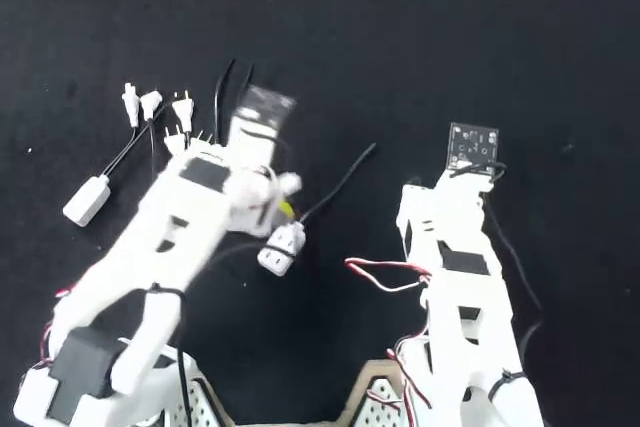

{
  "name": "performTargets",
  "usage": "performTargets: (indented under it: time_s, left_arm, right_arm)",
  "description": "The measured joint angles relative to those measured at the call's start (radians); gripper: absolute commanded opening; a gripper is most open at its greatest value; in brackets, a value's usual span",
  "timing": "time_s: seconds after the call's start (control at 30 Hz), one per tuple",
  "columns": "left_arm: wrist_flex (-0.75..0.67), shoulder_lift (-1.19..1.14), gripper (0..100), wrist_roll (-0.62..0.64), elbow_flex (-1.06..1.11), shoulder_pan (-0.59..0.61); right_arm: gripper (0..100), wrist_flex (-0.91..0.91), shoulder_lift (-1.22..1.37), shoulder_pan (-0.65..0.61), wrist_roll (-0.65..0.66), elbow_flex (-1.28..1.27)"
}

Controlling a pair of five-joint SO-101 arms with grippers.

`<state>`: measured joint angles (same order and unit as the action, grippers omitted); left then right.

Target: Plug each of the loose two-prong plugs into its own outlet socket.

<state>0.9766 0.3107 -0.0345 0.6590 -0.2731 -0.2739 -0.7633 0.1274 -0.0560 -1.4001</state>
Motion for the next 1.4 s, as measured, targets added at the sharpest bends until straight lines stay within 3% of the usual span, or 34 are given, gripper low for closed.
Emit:
performTargets:
  time_s: [0.2, 0.47, 0.73, 1.13, 1.4]
  left_arm:
    - [-0.238, -0.057, 29, 0.086, 0.026, 0.094]
    - [-0.275, -0.229, 29, 0.11, -0.012, 0.046]
    - [-0.27, -0.339, 29, 0.066, -0.072, 0.29]
    - [0.002, -0.304, 29, -0.15, -0.192, 0.535]
    - [0.209, -0.169, 29, -0.149, -0.379, 0.494]
  right_arm:
    - [17.0, 0.0, 0.0, 0.002, 0.0, 0.0]
    - [17.0, 0.0, 0.0, 0.002, 0.0, 0.0]
    - [17.0, 0.0, 0.0, 0.002, 0.0, 0.0]
    - [17.0, 0.0, 0.0, -0.005, 0.0, 0.0]
    - [17.0, 0.0, 0.0, -0.005, 0.0, 0.0]
